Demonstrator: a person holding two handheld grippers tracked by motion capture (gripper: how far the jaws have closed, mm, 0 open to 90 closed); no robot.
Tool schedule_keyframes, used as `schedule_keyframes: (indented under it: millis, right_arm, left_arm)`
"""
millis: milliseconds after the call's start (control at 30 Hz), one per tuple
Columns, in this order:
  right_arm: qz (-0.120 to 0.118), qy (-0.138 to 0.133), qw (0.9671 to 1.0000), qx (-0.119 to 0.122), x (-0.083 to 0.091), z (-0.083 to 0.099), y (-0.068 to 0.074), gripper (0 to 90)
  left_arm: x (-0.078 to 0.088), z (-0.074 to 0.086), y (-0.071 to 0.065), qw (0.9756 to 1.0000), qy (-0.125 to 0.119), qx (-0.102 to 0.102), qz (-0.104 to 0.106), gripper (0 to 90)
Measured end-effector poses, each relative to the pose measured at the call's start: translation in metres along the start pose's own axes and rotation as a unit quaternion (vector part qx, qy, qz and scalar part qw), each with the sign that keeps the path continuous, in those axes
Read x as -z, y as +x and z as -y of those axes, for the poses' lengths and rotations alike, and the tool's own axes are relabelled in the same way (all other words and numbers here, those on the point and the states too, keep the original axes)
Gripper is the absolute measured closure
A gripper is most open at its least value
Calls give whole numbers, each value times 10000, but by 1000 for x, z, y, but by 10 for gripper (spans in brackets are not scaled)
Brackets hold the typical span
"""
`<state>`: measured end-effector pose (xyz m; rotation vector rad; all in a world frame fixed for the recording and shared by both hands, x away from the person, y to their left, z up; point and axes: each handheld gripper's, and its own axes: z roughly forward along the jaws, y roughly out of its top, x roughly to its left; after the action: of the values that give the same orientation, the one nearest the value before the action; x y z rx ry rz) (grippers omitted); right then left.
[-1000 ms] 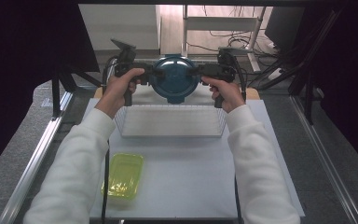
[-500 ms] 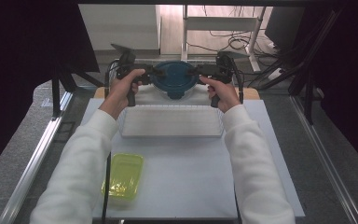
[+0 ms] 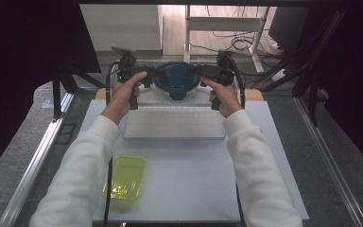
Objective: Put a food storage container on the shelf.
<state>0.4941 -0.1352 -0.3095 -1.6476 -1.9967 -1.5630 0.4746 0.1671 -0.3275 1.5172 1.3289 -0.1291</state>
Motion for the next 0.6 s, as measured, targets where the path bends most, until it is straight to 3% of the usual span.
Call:
schedule_keyframes:
  millis: [200,600]
  right_arm:
    - [138,-72,9985,532,9,8,13,73]
    - [228,-270,9939,1046,39,22,16,116]
  left_arm:
    - [14,5,-8,9988,-125,-436,-185,128]
    - [47,25,-20,9947,-272,-958,-269,161]
